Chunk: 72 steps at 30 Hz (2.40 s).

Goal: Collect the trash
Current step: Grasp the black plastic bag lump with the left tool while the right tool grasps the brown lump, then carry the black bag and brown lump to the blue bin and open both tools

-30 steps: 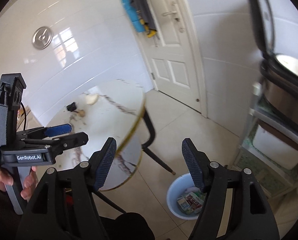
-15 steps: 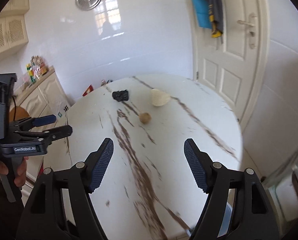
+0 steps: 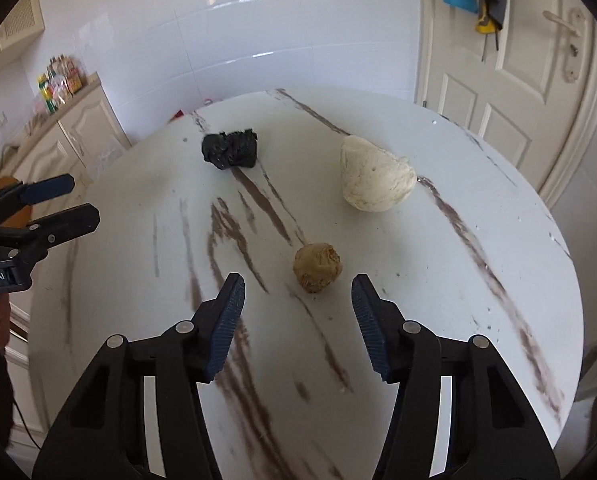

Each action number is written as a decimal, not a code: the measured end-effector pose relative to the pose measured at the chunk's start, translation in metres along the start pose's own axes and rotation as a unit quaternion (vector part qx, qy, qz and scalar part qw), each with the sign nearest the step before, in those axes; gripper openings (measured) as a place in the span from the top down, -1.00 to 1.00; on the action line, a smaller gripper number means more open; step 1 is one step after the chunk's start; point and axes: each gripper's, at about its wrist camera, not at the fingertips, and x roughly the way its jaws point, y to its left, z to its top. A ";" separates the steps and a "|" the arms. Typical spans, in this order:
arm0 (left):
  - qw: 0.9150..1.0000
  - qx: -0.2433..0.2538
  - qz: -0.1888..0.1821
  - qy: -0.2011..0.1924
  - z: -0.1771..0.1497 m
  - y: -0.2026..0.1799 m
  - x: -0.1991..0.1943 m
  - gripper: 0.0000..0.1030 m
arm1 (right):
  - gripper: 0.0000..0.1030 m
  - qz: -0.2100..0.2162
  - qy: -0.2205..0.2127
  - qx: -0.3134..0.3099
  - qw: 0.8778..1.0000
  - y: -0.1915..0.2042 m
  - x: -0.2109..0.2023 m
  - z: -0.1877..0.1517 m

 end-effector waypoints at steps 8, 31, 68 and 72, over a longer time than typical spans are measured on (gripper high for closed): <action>0.999 0.010 -0.032 0.024 0.022 0.003 0.038 -0.63 | 0.23 0.014 0.012 -0.009 1.000 -0.007 0.014 0.014; 0.996 0.012 -0.034 0.086 0.111 -0.014 0.144 -0.52 | 0.51 0.065 0.064 0.096 0.991 -0.070 -0.022 0.008; 0.962 0.198 -0.186 0.013 -0.071 -0.283 -0.087 0.28 | 0.50 -0.019 -0.114 0.203 0.972 -0.144 -0.210 -0.215; 0.957 0.211 -0.195 0.028 -0.070 -0.312 -0.077 0.28 | 0.50 -0.021 -0.120 0.236 0.964 -0.171 -0.212 -0.231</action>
